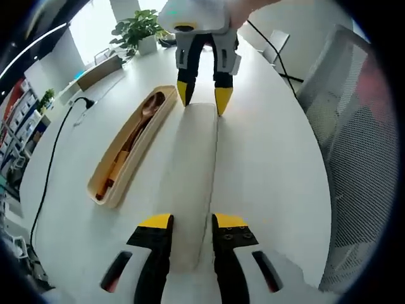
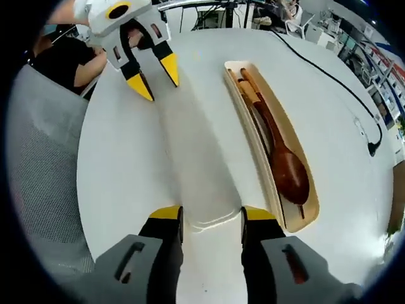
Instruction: Arrange the utensils inside the cutlery case until each visible utensil rests in its matching compartment.
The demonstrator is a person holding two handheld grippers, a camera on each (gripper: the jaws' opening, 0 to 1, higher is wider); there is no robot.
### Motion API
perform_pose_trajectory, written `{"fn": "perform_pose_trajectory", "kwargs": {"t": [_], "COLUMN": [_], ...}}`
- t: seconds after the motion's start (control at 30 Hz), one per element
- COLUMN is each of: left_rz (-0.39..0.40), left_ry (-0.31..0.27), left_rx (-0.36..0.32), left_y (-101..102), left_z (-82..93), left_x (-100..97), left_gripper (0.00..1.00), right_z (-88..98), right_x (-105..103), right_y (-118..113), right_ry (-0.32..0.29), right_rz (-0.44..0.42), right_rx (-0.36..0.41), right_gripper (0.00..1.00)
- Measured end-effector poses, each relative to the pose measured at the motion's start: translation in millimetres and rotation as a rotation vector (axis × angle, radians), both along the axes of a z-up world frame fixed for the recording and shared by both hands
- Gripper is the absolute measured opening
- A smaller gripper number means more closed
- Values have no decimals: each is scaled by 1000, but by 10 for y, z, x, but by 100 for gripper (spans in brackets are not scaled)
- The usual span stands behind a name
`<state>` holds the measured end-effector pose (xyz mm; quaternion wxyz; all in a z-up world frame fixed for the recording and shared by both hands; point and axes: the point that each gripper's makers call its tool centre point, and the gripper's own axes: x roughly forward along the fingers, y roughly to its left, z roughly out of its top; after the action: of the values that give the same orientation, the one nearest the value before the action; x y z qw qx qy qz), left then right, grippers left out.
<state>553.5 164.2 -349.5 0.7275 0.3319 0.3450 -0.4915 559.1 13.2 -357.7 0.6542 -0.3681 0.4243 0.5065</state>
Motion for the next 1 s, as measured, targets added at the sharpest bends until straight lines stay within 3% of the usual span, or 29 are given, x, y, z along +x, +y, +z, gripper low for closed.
{"fn": "perform_pose_trajectory", "kwargs": {"t": [0.03, 0.07, 0.1, 0.13, 0.2, 0.27, 0.33, 0.4, 0.5, 0.6, 0.67, 0.7, 0.73, 0.87, 1.0], "left_rz": [0, 9, 5, 6, 4, 20, 52, 67, 90, 79, 102, 117, 71, 24, -61], "left_ry": [-22, -62, -51, -47, -40, -41, -45, -6, 37, 32, 165, 173, 115, 116, 109], "left_rx": [3, -20, -8, 0, 11, 17, 15, 7, 6, 6, -34, -45, -47, -69, -70], "left_y": [13, 13, 50, 79, 136, 185, 239, 246, 229, 211, 182, 190, 187, 147, 41], "left_z": [-3, 42, 32, 28, 20, 32, 48, 20, 6, 13, -52, -55, -39, -40, -41], "left_x": [43, 104, 90, 92, 91, 115, 175, 176, 187, 215, 90, 94, 147, 90, -31], "left_gripper": [52, 59, 62, 60, 56, 56, 57, 59, 60, 62, 58, 57, 56, 51, 38], "right_z": [-19, -57, -70, -30, -18, 5, 13, 33, 45, 30, 30, 37, 47, 74, 74], "right_x": [-83, -6, -56, -105, -134, -59, -4, 37, 25, 75, 110, 118, 119, 168, 130], "right_y": [-7, -175, 0, -3, -33, 5, -11, 15, 68, 51, 62, 71, 87, 146, 250], "right_ry": [22, -91, -100, -96, -11, -30, -73, -69, -29, -46, -42, -35, -31, -34, -20], "right_rz": [-11, 93, 174, 25, -88, -118, -116, -167, -204, -204, -209, -212, -212, -198, -92], "right_rx": [-5, -142, -29, 25, 42, 111, 124, 162, 204, 191, 202, 207, 216, 226, 196], "right_gripper": [0, 0, 0, 0, 1, 18, 32, 41, 40, 43, 45, 44, 44, 46, 54]}}
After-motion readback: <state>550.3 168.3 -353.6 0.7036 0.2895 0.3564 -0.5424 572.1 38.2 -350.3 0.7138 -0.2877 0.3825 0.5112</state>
